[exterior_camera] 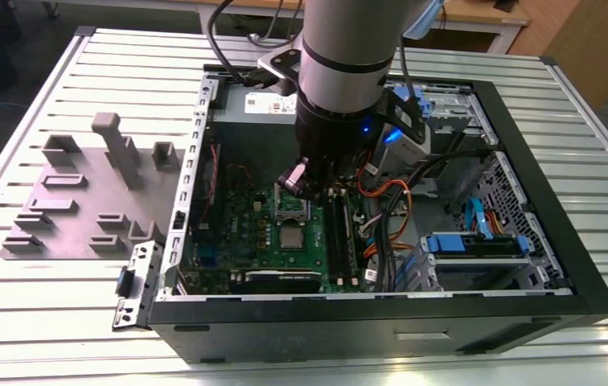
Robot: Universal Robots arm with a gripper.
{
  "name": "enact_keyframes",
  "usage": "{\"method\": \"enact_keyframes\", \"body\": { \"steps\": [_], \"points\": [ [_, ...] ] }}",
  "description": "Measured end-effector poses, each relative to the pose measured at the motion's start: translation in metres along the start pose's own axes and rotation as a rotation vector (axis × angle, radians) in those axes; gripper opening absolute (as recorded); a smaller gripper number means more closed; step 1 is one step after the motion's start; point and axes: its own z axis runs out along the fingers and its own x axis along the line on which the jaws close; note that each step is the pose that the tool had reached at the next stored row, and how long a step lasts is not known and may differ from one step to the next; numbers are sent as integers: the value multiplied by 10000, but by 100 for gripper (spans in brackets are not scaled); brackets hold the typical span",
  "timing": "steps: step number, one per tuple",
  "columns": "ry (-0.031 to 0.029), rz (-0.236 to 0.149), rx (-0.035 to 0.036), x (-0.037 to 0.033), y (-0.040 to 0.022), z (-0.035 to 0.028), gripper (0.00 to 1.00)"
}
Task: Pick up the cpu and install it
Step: 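Close the cpu cover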
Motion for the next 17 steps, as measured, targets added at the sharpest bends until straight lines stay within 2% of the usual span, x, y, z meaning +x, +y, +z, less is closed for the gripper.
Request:
{"method": "enact_keyframes", "body": {
  "steps": [2,5,7,8,9,13,14,17],
  "points": [
    [1,-102,0,0,0,0,11],
    [5,-601,-3,1,0,1,11],
    [-1,-795,-11,-2,-3,7,11],
    [-39,-816,-45,-6,-8,11,11],
    [-111,-831,-113,-12,-13,14,11],
    [-542,-851,-512,-36,-37,20,11],
    [-583,-851,-550,-46,-47,27,11],
    [-588,-941,-567,-69,-70,71,11]
  ]
}}
